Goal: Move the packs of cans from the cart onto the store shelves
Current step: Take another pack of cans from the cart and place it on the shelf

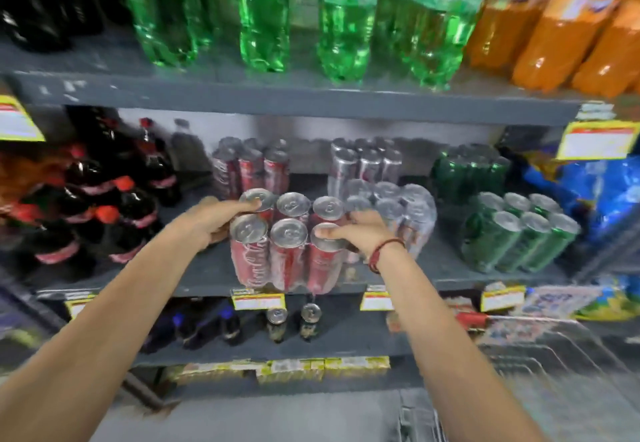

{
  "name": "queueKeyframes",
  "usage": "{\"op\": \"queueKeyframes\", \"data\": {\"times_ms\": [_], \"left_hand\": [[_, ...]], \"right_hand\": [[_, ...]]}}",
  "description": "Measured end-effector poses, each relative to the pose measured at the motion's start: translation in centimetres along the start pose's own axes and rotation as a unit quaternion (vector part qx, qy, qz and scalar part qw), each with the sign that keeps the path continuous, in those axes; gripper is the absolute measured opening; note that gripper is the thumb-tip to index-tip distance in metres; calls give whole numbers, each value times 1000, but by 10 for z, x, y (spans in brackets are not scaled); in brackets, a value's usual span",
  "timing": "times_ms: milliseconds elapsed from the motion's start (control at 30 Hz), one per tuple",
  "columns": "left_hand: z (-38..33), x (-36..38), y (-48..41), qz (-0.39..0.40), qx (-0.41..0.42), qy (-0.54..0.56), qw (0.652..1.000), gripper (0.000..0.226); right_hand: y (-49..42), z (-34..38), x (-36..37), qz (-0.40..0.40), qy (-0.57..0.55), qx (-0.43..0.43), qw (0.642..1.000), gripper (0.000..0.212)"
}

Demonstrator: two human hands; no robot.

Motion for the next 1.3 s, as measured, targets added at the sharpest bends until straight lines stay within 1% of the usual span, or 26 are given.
{"op": "queueKeyframes", "data": {"times_ms": [67,167,333,367,433,467,500,567,600,667,700,733,767,800,833,900,967,1000,1033,1167,1300], "left_hand": [[-3,-19,-14,-26,6,11,1000,53],[-5,-37,-32,-48,1,19,999,66],[-6,-50,-56,-55,1,4,998,71],[-5,-52,-60,-57,0,3,998,69],[-1,-53,-67,-59,-3,4,998,57],[2,-54,-71,-58,2,2,998,48],[5,-55,-74,-54,11,1,999,39],[13,-57,-84,-41,28,9,999,24],[18,-59,-86,-37,43,20,998,23],[30,-60,-84,-57,79,45,994,31],[39,-60,-79,-75,100,75,989,32],[51,-60,-73,-85,124,128,980,30],[67,-59,-67,-89,143,182,969,30],[85,-59,-63,-92,160,204,961,35],[102,-61,-58,-85,177,186,963,46],[128,-64,-58,-46,187,70,979,69],[139,-65,-68,-13,179,-73,981,91],[139,-66,-73,-4,174,-121,977,97],[138,-66,-78,0,170,-150,974,95],[138,-69,-89,-9,202,-211,956,71],[142,-77,-90,-6,209,-212,955,67]], "right_hand": [[-18,16,19,12,24,-11,1000,30],[-42,31,41,7,58,-21,998,34],[-76,33,67,5,94,8,996,37],[-80,32,71,4,93,14,996,40],[-88,29,76,-4,85,27,996,65],[-91,26,78,-14,81,29,996,73],[-93,24,79,-25,79,24,996,75],[-95,19,81,-41,90,-2,995,71],[-94,17,81,-45,92,-21,995,70],[-89,4,84,-51,58,-42,996,72],[-85,-6,87,-54,19,-44,997,73],[-81,-18,91,-56,-21,-44,997,74],[-76,-30,96,-55,-47,-44,996,76],[-71,-42,101,-46,-52,-43,997,80],[-68,-53,107,-29,-43,-45,998,83],[-64,-67,119,12,-11,-48,999,86],[-64,-73,129,17,29,-49,998,89],[-65,-74,133,5,47,-48,998,88],[-66,-74,136,-12,63,-50,997,86],[-67,-73,143,-72,128,-56,988,82],[-65,-73,145,-82,135,-54,986,77]]}}
Point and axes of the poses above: each hand's wrist, its own y-axis away from the middle knuckle, its own x-axis out of the palm, z = x × y, the point moved 1 cm from there along -y, towards the middle knuckle, and after that the axes turned 11 degrees about y, right-handed, at the moved point
